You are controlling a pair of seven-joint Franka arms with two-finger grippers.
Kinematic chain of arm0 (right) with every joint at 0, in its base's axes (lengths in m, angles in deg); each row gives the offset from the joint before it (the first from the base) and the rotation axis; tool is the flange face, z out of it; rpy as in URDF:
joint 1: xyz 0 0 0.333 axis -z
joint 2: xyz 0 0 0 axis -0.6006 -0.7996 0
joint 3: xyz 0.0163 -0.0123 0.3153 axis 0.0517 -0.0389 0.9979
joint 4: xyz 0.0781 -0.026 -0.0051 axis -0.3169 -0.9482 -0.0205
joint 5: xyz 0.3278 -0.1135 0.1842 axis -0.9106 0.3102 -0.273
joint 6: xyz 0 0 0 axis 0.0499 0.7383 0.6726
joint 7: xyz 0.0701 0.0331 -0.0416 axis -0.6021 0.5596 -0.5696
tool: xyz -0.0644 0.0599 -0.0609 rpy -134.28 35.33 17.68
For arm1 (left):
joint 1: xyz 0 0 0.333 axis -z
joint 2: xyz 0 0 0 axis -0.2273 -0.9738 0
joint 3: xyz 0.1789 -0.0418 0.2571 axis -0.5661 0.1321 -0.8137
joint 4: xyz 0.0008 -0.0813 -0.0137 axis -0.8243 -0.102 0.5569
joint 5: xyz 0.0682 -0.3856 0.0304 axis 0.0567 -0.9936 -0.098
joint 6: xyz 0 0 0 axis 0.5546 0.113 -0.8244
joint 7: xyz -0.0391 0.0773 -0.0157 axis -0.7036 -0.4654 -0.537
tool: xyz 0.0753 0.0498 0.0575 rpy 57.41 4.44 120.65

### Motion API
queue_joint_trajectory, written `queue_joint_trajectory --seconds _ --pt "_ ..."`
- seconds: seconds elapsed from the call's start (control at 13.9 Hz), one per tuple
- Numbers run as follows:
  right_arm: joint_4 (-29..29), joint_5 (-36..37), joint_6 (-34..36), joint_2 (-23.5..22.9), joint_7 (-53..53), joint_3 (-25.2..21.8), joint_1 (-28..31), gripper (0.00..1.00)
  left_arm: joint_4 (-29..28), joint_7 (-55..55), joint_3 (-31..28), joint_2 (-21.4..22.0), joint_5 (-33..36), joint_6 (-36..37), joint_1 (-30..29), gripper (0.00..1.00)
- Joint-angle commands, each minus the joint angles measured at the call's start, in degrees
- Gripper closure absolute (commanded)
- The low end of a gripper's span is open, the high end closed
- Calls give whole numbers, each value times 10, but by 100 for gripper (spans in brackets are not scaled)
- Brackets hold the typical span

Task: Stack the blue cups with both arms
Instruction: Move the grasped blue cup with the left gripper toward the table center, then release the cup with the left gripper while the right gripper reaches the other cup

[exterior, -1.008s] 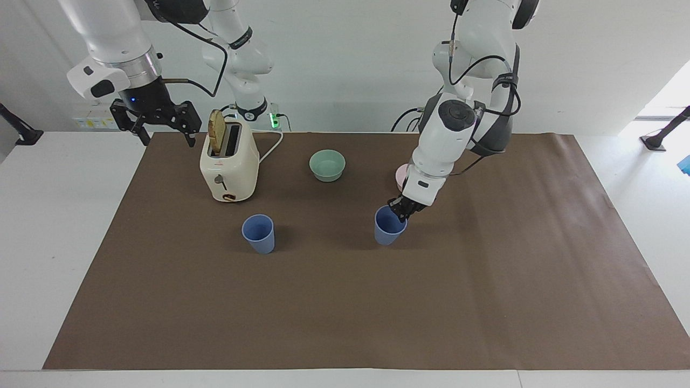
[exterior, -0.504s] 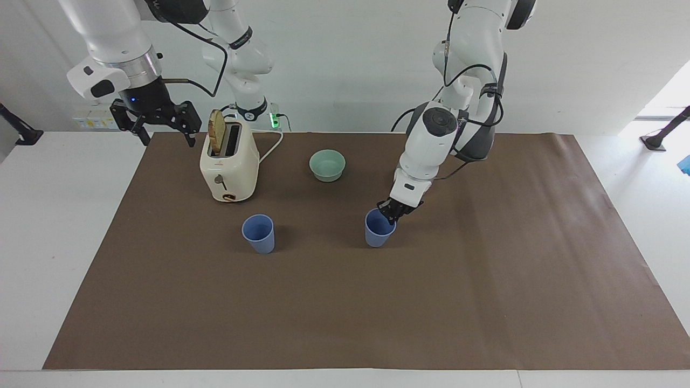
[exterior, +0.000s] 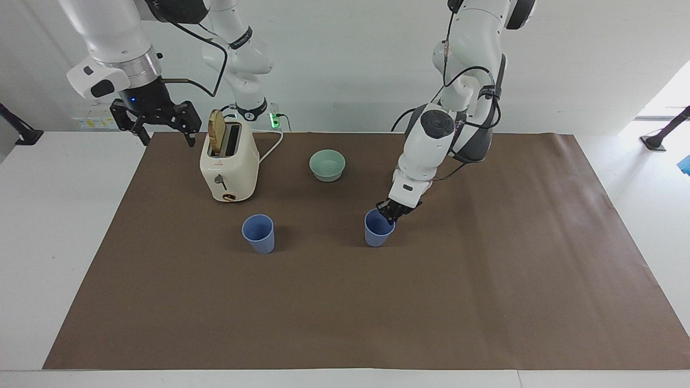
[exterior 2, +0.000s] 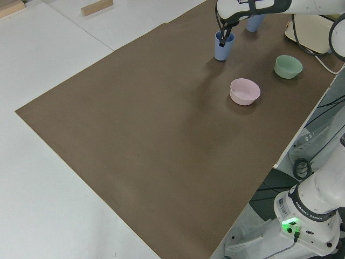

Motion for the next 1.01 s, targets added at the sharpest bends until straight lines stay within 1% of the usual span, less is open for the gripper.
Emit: queue_joint_trajectory --seconds 0.0,0.07,0.14,0.22,0.29,0.43,0.58,0.65,0.72,0.86,0.94 --pt "-9 -6 1 10 -19 -1 6 0 -10 14 -10 7 12 -20 10 100" --pt "-9 -6 0 10 -16 -1 7 0 -10 13 -10 7 12 -21 10 82" --pt "-7 -7 -2 10 -16 -1 7 0 -10 11 -10 7 12 -22 9 30" --pt "-7 -7 -9 9 -14 0 6 0 -10 11 -10 7 12 -22 9 8" --pt "-7 -7 -17 8 -16 0 5 0 -10 11 -10 7 15 -19 8 0" --pt "-8 -7 -21 8 -16 2 -1 0 -10 11 -13 8 20 -11 8 0" --pt "-13 -17 -23 10 -14 4 -4 0 4 5 -15 22 40 36 -1 0" --pt "-20 -31 -35 12 -13 4 -4 0 18 4 -16 32 47 66 -9 0" --pt "-25 -40 -63 13 -13 4 -3 0 23 0 -17 41 49 82 -17 0" --pt "-40 -53 -86 12 -11 5 -5 0 23 -48 -16 70 49 116 -47 0" --pt "-55 -58 -95 12 -13 5 -7 0 23 -101 -16 90 49 144 -69 0"
